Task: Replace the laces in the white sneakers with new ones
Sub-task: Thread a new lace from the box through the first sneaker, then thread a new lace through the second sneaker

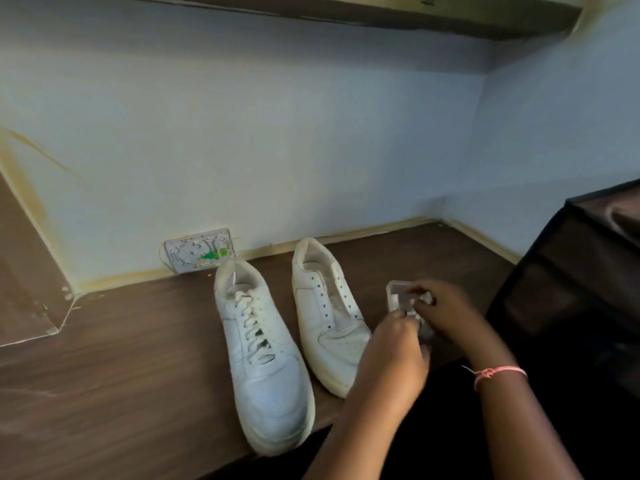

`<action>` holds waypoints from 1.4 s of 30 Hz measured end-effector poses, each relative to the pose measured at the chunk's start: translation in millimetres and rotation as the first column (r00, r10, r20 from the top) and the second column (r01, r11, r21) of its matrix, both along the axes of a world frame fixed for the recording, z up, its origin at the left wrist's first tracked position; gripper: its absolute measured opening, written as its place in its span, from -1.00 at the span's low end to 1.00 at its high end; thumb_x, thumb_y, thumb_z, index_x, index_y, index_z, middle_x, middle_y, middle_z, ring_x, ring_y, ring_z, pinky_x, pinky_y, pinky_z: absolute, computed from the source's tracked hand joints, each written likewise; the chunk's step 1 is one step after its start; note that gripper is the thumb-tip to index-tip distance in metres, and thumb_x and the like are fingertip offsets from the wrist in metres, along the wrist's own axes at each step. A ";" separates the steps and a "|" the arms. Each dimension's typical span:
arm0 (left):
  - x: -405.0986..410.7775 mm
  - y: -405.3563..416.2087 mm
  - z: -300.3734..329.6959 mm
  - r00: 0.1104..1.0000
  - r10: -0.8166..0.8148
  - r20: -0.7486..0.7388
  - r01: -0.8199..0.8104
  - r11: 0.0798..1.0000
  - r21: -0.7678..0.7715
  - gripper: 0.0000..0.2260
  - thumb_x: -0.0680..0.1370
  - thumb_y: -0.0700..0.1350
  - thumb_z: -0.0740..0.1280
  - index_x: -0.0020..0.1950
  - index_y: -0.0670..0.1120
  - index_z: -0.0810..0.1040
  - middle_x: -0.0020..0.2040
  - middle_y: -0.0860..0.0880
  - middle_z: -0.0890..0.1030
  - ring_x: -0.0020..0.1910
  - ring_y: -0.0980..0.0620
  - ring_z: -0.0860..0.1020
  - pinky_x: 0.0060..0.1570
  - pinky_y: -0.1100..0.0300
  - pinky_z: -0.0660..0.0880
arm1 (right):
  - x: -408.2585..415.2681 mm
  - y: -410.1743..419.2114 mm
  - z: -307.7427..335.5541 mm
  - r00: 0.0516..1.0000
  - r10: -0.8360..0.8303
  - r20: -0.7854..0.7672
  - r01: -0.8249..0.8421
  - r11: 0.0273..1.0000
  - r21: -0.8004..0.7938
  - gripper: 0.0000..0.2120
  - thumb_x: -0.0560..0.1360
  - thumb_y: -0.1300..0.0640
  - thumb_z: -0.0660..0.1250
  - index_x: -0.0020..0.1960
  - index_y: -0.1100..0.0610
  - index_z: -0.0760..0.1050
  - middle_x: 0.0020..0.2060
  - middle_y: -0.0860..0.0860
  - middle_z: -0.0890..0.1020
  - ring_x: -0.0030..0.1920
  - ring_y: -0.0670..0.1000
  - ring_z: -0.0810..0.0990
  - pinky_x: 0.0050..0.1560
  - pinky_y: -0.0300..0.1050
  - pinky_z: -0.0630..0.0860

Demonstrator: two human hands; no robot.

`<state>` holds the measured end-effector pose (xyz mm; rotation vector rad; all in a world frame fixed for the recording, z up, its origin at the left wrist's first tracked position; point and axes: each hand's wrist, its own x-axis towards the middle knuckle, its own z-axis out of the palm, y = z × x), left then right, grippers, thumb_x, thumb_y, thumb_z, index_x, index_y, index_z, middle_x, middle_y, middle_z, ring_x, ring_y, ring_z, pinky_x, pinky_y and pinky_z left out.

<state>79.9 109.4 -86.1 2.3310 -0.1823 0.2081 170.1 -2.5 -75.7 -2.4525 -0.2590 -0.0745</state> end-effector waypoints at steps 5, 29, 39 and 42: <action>10.5 -23.2 -11.0 0.978 0.101 -0.181 -0.068 0.981 0.179 -0.43 0.57 -0.29 0.22 0.56 -0.11 0.18 0.52 0.01 0.20 0.41 -0.15 0.29 0.38 0.00 0.33 | 3.1 7.9 -6.8 0.992 0.087 -0.093 -0.102 0.979 -0.178 -0.77 0.50 0.27 0.27 0.04 0.07 0.64 0.14 0.09 0.63 0.24 0.08 0.52 0.36 -0.01 0.26; 32.4 -29.5 -21.8 0.999 0.043 -0.010 -0.044 0.998 -0.038 -0.61 0.56 -0.14 0.31 0.40 -0.07 0.41 0.45 -0.05 0.30 0.41 -0.09 0.33 0.30 0.04 0.40 | 9.0 1.5 8.9 0.945 -0.260 0.201 0.151 0.887 0.437 -0.56 0.48 0.46 0.16 0.19 0.07 0.54 0.09 -0.02 0.60 0.12 -0.10 0.55 -0.02 -0.40 0.41; 72.8 24.5 131.5 0.994 0.015 -0.108 -0.038 0.975 -0.220 -0.91 0.55 -0.10 0.36 -0.04 -0.11 0.53 -0.20 -0.16 0.66 -0.13 -0.16 0.66 -0.11 0.10 0.54 | -19.0 27.4 151.6 0.865 -0.009 0.502 -0.153 0.947 0.281 -0.55 0.43 0.49 0.09 0.10 0.12 0.56 0.00 0.00 0.61 0.03 -0.06 0.57 -0.01 -0.46 0.42; 73.2 37.2 188.1 0.989 -0.046 -0.144 0.012 0.973 -0.232 -0.85 0.57 -0.16 0.32 -0.19 -0.14 0.56 -0.32 -0.11 0.57 -0.40 -0.02 0.54 -0.35 0.19 0.50 | -39.1 30.5 220.8 0.783 -0.049 0.620 -0.167 0.944 0.285 -0.54 0.39 0.52 0.09 0.10 0.20 0.57 -0.01 0.05 0.63 -0.02 -0.06 0.56 0.04 -0.29 0.48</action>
